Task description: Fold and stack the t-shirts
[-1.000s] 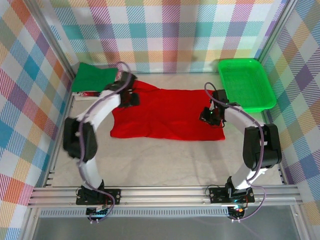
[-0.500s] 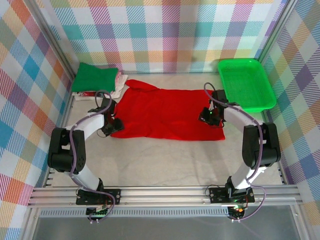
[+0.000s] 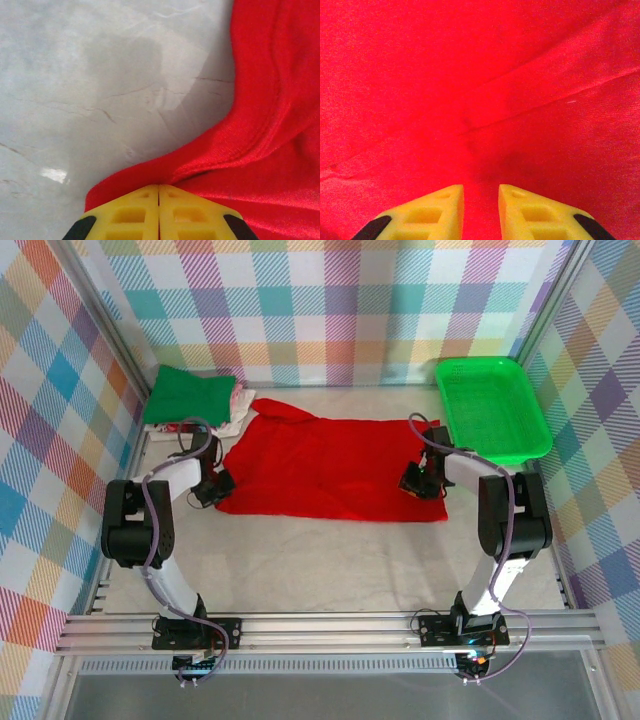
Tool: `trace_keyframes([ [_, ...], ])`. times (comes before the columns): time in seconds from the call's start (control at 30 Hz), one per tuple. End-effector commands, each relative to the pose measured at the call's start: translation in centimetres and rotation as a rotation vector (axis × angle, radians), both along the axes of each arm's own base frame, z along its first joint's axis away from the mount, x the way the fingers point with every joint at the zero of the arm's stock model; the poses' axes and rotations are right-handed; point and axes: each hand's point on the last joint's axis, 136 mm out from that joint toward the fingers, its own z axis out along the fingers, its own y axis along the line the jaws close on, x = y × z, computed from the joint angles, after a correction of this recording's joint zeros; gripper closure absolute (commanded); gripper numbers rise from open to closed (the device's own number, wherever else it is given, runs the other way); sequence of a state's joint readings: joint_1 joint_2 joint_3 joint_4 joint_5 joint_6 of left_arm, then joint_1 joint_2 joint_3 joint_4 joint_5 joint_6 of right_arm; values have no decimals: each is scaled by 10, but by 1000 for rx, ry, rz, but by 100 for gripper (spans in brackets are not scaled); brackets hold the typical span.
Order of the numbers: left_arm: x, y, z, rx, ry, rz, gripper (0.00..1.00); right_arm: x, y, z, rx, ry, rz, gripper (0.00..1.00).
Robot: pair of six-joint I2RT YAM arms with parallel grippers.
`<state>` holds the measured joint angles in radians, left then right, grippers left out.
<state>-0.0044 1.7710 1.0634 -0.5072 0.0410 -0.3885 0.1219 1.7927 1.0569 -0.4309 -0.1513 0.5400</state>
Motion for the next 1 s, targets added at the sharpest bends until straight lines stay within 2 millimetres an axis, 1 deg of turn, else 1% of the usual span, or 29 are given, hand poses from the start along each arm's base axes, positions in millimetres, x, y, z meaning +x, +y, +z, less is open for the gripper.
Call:
trace_keyframes([
  [0.0, -28, 19, -9, 43, 125, 19, 91, -7, -12, -12, 1, 47, -67, 75],
  [0.07, -34, 19, -8, 41, 139, 21, 91, -10, -15, -14, 8, 58, -76, 75],
  [0.17, -46, 11, -10, -3, 161, 25, 90, -16, -15, -16, 12, 73, -75, 76],
  [0.3, -71, -2, -14, -77, 201, 39, 90, -33, -15, -17, 13, 100, -73, 76],
  [0.47, -103, -7, -7, -106, 202, 71, 88, -57, -19, -18, -1, 129, -67, 76],
  [0.5, -109, -7, -5, -106, 203, 75, 86, -59, -19, -17, -2, 132, -66, 76],
  [0.53, -111, -5, -4, -96, 200, 76, 81, -61, -19, -16, 2, 132, -66, 76],
  [0.6, -110, 5, 0, -37, 184, 87, 58, -59, -16, -11, 19, 116, -68, 76],
  [0.63, -106, 7, 4, -26, 167, 89, 53, -56, -15, -7, 22, 106, -67, 76],
  [0.67, -99, 8, 11, -25, 142, 91, 50, -51, -14, 0, 23, 91, -64, 75],
  [0.73, -80, 8, 31, -21, 68, 89, 46, -40, -13, 16, 25, 53, -59, 75],
  [0.8, -49, 9, 64, 12, -41, 72, 43, -25, -13, 38, 17, -13, -52, 74],
  [0.87, -17, 7, 92, 48, -119, 36, 43, -10, -10, 57, 2, -79, -35, 72],
  [0.9, 0, 2, 105, 62, -143, 9, 43, -1, -7, 66, -6, -111, -20, 72],
  [0.97, 34, -13, 123, 92, -192, -54, 45, 13, 4, 82, -21, -167, 21, 72],
])
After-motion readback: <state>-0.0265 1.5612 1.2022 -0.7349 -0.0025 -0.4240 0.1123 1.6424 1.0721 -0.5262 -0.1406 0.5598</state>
